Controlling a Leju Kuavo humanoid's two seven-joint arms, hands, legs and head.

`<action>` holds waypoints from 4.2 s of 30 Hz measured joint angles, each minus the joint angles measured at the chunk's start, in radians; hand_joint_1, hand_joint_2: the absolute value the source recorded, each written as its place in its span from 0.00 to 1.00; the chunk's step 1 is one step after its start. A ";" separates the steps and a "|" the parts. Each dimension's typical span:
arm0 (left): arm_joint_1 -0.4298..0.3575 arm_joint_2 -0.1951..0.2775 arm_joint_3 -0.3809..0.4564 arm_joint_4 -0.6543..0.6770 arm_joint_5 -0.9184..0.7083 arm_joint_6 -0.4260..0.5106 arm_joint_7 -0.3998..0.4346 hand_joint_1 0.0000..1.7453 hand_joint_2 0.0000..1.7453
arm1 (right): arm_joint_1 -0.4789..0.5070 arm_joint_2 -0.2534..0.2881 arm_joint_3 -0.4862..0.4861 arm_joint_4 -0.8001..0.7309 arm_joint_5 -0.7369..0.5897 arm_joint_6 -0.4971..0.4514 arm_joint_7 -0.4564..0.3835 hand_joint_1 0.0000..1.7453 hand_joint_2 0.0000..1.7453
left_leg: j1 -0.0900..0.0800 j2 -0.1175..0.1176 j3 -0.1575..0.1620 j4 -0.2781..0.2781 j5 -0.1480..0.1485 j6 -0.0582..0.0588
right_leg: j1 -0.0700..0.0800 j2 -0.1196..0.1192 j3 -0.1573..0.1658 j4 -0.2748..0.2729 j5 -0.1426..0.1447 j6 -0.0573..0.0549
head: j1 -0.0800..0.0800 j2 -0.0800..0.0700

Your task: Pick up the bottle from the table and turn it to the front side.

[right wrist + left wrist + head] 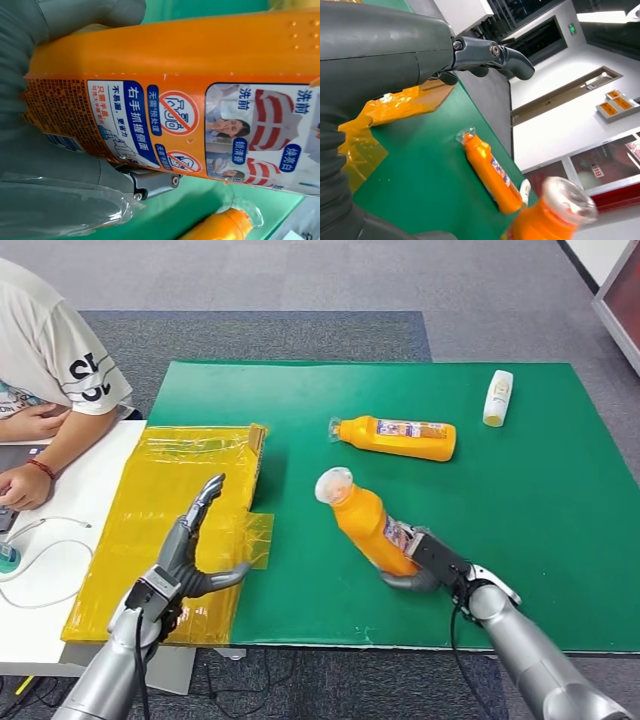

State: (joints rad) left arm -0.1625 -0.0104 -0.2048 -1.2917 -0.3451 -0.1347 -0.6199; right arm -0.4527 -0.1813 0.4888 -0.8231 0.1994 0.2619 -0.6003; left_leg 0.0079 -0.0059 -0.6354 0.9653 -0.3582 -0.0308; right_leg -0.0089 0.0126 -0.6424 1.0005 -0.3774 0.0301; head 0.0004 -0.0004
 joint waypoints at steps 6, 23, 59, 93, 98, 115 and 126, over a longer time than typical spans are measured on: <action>0.014 0.002 0.008 0.000 0.017 -0.025 0.000 0.00 1.00 | 0.098 0.022 -0.120 -0.110 -0.012 0.045 -0.012 1.00 1.00 | 0.000 0.000 -0.001 0.000 0.000 0.000 | 0.000 0.000 -0.001 0.000 0.000 0.000 | 0.000 0.000; -0.009 0.063 0.003 0.059 0.273 -0.417 -0.011 0.00 1.00 | 0.129 0.086 -0.159 -0.238 0.000 0.101 -0.018 1.00 1.00 | 0.000 0.000 -0.001 0.000 0.001 -0.001 | 0.000 0.000 -0.002 0.001 0.000 0.000 | 0.000 0.000; -0.243 0.201 -0.211 0.206 0.354 -0.621 -0.011 0.00 1.00 | -0.013 0.180 0.247 -0.215 0.148 -0.050 0.046 1.00 1.00 | 0.000 0.000 -0.002 0.000 0.002 -0.001 | 0.000 0.000 -0.003 0.001 0.000 -0.001 | 0.000 0.000; -0.291 0.152 -0.272 0.273 0.381 -0.615 -0.011 0.00 1.00 | -0.043 0.261 0.243 -0.093 0.213 -0.261 0.146 1.00 1.00 | 0.000 0.000 -0.002 0.000 0.002 -0.001 | 0.000 0.000 -0.003 0.001 0.001 -0.001 | 0.000 0.000; -0.283 0.155 -0.267 0.273 0.381 -0.607 -0.011 0.00 1.00 | -0.007 0.265 0.241 -0.149 0.280 -0.310 0.172 1.00 1.00 | 0.000 0.000 -0.002 0.000 0.001 -0.001 | 0.000 0.000 -0.003 0.001 0.001 -0.001 | 0.000 0.000; -0.246 0.159 -0.234 0.272 0.377 -0.610 -0.012 0.00 1.00 | 0.076 0.270 0.237 -0.299 0.356 -0.283 0.192 1.00 1.00 | 0.000 0.000 -0.002 0.000 0.002 -0.001 | 0.000 0.000 -0.003 0.001 0.001 -0.001 | 0.000 0.000; -0.245 0.156 -0.235 0.272 0.369 -0.619 -0.012 0.00 1.00 | 0.056 0.271 0.250 -0.302 0.340 -0.235 0.189 1.00 1.00 | 0.000 0.000 -0.002 0.000 0.002 -0.001 | 0.000 0.000 -0.003 0.001 0.001 -0.001 | 0.000 0.000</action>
State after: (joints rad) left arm -0.4079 0.1461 -0.4394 -1.0201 0.0237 -0.7534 -0.6317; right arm -0.3969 0.0893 0.7387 -1.1247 0.5390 0.0266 -0.4112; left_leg 0.0081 -0.0059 -0.6371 0.9650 -0.3566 -0.0317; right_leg -0.0085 0.0127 -0.6453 1.0011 -0.3768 0.0290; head 0.0002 -0.0004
